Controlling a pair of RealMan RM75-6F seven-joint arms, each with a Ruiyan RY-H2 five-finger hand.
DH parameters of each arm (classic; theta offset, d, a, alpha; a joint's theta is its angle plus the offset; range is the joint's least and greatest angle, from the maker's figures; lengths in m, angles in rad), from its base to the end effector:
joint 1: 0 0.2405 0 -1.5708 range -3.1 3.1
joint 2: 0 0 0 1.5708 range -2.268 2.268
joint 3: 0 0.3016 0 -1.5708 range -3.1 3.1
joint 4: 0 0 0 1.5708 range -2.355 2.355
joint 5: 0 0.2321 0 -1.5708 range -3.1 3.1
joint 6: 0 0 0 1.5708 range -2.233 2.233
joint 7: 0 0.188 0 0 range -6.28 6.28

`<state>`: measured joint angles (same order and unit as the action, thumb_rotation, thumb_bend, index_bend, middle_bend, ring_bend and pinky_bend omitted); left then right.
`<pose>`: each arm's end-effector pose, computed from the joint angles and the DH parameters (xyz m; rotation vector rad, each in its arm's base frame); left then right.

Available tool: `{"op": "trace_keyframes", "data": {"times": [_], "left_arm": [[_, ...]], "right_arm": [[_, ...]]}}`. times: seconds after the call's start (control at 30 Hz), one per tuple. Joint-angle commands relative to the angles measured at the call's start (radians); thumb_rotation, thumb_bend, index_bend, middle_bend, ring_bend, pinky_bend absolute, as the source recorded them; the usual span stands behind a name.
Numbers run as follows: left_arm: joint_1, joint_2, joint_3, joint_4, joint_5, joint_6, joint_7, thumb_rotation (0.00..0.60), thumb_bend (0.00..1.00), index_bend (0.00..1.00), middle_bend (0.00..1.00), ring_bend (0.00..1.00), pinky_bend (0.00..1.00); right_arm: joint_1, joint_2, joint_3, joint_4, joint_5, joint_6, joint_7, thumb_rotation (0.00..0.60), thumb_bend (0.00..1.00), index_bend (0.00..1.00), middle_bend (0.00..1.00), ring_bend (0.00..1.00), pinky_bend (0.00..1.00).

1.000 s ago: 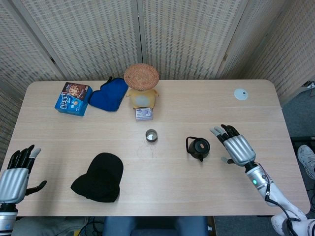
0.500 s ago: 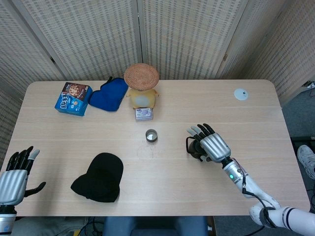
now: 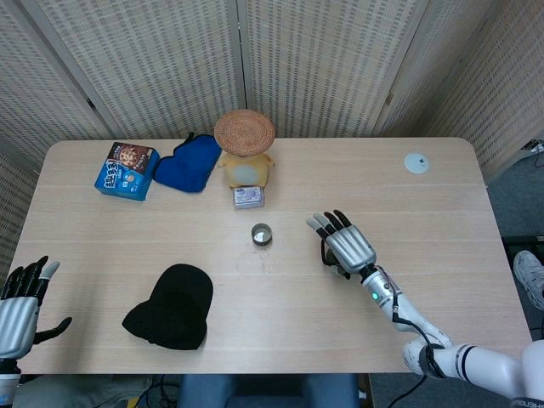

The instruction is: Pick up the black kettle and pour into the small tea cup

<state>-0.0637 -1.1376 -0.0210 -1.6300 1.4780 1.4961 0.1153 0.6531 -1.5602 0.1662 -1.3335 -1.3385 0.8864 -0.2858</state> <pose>-0.3652 0.2155 0.1479 -1.3933 -0.8794 -0.8079 -0.2150 -0.4100 -0.0603 1.9682 -0.8114 0.8307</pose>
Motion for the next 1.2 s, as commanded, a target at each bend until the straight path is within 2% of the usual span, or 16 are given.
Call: {"op": "trace_keyframes", "data": {"times": [0.03,0.53,0.9,1.0,1.03,1.1,1.2], "left_arm": [[0.001,-0.001,0.000,0.006,0.000,0.000,-0.006,0.600,0.18,0.07,0.00,0.04,0.00],[0.003,-0.007,-0.003,0.039,-0.011,-0.012,-0.033,0.600,0.18,0.07,0.00,0.04,0.00],[-0.005,-0.013,-0.007,0.053,-0.016,-0.029,-0.041,0.600,0.18,0.07,0.00,0.04,0.00],[-0.004,-0.011,-0.008,0.053,-0.018,-0.028,-0.041,0.600,0.18,0.07,0.00,0.04,0.00],[-0.004,-0.010,-0.008,0.052,-0.018,-0.027,-0.041,0.600,0.18,0.07,0.00,0.04,0.00],[0.001,-0.007,-0.009,0.051,-0.021,-0.020,-0.041,0.600,0.18,0.07,0.00,0.04,0.00],[0.002,-0.006,-0.006,0.048,-0.017,-0.018,-0.039,0.600,0.18,0.07,0.00,0.04,0.00]], "right_arm": [[0.025,-0.021,0.013,0.024,0.031,-0.027,-0.015,0.600,0.02,0.00,0.03,0.00,0.05],[0.126,-0.108,0.081,0.171,0.190,-0.106,-0.051,0.600,0.02,0.00,0.03,0.00,0.05],[0.203,-0.164,0.136,0.302,0.299,-0.187,-0.007,0.600,0.03,0.00,0.03,0.00,0.05],[0.211,-0.155,0.140,0.295,0.302,-0.198,0.009,0.600,0.09,0.00,0.06,0.00,0.05],[0.212,-0.150,0.142,0.289,0.302,-0.202,0.016,0.600,0.14,0.00,0.08,0.00,0.05],[0.209,-0.109,0.158,0.230,0.307,-0.228,0.070,0.600,0.22,0.00,0.11,0.00,0.05],[0.208,-0.053,0.151,0.178,0.303,-0.259,0.096,0.600,0.29,0.00,0.17,0.00,0.05]]}}
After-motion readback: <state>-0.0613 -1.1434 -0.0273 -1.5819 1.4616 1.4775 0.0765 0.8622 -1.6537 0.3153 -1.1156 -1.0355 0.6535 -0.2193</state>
